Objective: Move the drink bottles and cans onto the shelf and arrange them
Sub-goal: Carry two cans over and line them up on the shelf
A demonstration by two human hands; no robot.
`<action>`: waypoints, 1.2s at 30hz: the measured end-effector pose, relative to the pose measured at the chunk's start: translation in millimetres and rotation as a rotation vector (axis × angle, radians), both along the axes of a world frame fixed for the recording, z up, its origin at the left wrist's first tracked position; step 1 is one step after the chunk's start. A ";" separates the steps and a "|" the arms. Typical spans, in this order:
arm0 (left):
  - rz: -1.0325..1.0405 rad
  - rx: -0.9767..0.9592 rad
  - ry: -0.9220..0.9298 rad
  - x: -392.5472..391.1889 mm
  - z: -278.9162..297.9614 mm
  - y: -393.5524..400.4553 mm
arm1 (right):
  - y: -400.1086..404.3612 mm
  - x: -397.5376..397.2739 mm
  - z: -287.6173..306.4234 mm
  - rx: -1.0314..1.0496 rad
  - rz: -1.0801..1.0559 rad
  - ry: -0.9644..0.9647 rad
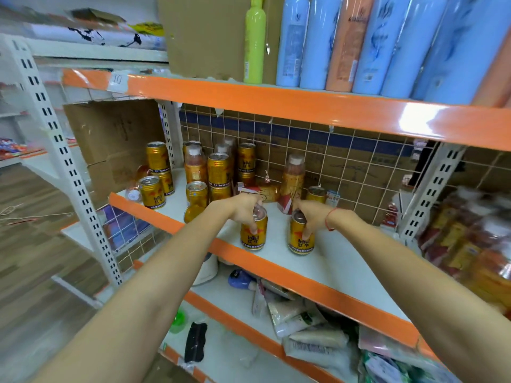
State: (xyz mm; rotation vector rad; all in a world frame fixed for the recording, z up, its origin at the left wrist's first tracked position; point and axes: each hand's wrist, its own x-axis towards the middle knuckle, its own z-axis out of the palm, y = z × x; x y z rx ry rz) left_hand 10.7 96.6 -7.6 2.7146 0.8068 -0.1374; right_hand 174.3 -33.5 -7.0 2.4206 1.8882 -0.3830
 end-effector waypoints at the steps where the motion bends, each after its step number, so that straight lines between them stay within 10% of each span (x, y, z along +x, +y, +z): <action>1: -0.006 0.000 -0.001 -2.4 1.2 -4.6 | -6.2 -2.6 0.0 0.001 0.005 -0.014; 36: -0.744 0.049 -0.050 72.6 -8.2 -319.2 | -407.8 -44.5 -22.8 0.074 -0.830 -0.087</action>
